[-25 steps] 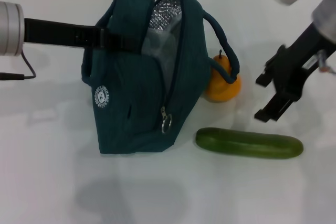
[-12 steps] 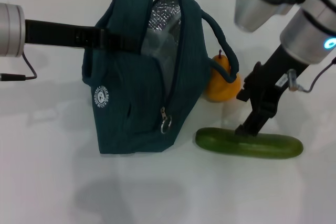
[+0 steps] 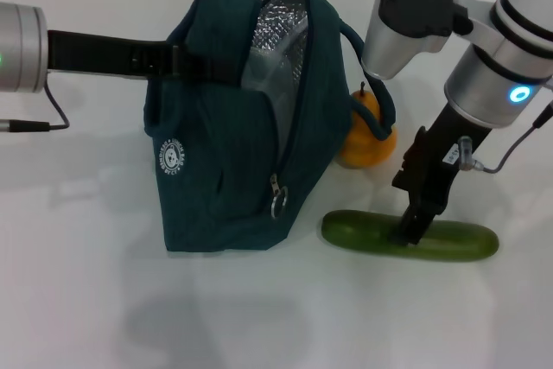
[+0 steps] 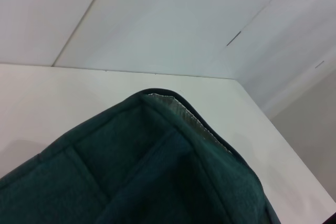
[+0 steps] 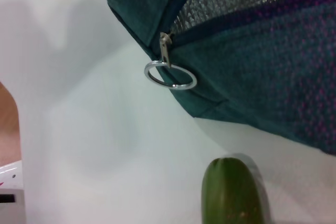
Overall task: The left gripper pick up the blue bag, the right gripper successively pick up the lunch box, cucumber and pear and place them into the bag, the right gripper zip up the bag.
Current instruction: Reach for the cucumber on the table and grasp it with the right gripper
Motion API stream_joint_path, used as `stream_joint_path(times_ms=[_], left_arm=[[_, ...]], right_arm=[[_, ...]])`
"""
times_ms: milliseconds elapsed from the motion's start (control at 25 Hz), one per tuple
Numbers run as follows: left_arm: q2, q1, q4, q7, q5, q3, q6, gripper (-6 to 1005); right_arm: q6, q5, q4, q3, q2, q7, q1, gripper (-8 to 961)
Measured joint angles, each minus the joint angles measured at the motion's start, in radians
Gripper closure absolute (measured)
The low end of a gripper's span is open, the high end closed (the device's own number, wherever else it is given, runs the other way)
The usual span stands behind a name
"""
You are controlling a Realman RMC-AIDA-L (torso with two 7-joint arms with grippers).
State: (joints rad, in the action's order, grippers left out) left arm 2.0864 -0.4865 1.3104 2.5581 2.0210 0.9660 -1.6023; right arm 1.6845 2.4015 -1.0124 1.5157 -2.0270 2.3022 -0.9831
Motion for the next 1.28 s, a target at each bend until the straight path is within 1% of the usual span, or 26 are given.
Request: stream_joint_path(times_ms=[520, 560, 600, 760, 1280], left_arm=[[0.001, 0.003, -0.004, 0.005, -0.002, 0.002, -0.002, 957], [0.001, 0.003, -0.004, 0.005, -0.002, 0.002, -0.002, 957], [0.001, 0.003, -0.004, 0.004, -0.002, 0.002, -0.002, 957], [0.001, 0.003, -0.005, 0.001, -0.002, 0.002, -0.001, 957], [0.001, 0.008, -0.005, -0.006, -0.029, 0.013, -0.001, 957]], right_arm=[[-0.028, -0.048, 0.055, 0.104, -0.001, 0.003, -0.016, 137], [-0.049, -0.048, 0.056, 0.137, -0.001, 0.004, -0.016, 140], [-0.049, -0.048, 0.056, 0.137, -0.001, 0.004, -0.016, 143], [-0.092, -0.047, 0.056, 0.199, -0.001, 0.008, -0.013, 155], [-0.166, -0.045, 0.071, 0.265, -0.001, 0.013, -0.017, 192]])
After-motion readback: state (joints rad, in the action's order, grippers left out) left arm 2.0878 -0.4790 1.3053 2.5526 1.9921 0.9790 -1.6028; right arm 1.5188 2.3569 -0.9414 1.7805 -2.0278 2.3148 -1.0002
